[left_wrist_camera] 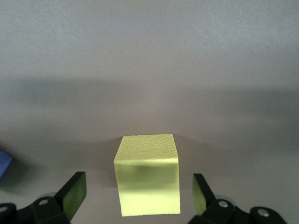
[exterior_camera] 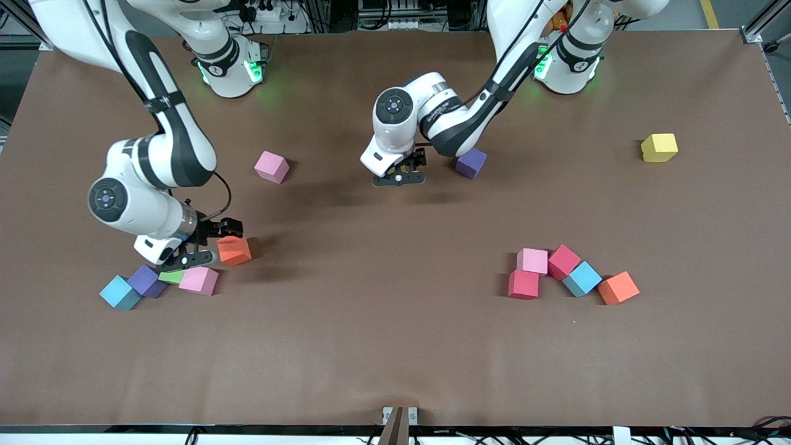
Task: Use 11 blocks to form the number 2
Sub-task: 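Grasp the yellow block with the left gripper while the right gripper reaches orange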
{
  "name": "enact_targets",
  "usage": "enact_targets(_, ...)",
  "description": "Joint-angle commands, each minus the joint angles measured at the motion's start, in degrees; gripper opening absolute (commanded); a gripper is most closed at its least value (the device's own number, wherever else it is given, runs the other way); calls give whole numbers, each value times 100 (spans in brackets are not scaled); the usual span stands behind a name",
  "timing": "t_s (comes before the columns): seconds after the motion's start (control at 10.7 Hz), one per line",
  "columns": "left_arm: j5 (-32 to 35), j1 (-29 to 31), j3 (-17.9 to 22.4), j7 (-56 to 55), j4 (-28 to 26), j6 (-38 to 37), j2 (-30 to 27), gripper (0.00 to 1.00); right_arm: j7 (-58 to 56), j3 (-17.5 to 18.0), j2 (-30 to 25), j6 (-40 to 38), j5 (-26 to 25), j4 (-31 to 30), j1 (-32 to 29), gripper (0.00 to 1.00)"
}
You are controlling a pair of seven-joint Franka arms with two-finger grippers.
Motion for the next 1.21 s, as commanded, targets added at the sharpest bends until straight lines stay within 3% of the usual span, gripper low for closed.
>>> enact_targets(0.0, 52, -67, -5, 5, 11, 159, 120, 100, -234, 14, 175, 671, -6, -203, -20, 100)
enact_targets(0.37, 43, -77, -5, -56, -120, 248, 217, 100, -455, 14, 413, 1674, -15, -555, -2, 100)
enact_targets(0.65, 34, -77, -5, -231, -165, 309, 322, 100, -455, 14, 518, 1789, -15, -617, -2, 100)
enact_targets(0.75, 34, -77, -14, -284, -165, 309, 314, 82, -455, 14, 579, 1842, -15, -626, -11, 100)
enact_targets(0.84, 26, -68, -14, -294, -174, 309, 313, 53, -463, 14, 580, 1843, -15, -643, -11, 100)
enact_targets(1.03, 34, -33, -188, -276, -191, 309, 305, 34, -463, 14, 580, 1843, -15, -635, 7, 100)
enact_targets(1.12, 52, -50, -259, -294, -200, 309, 313, 31, -472, 14, 580, 1843, -15, -635, 15, 92)
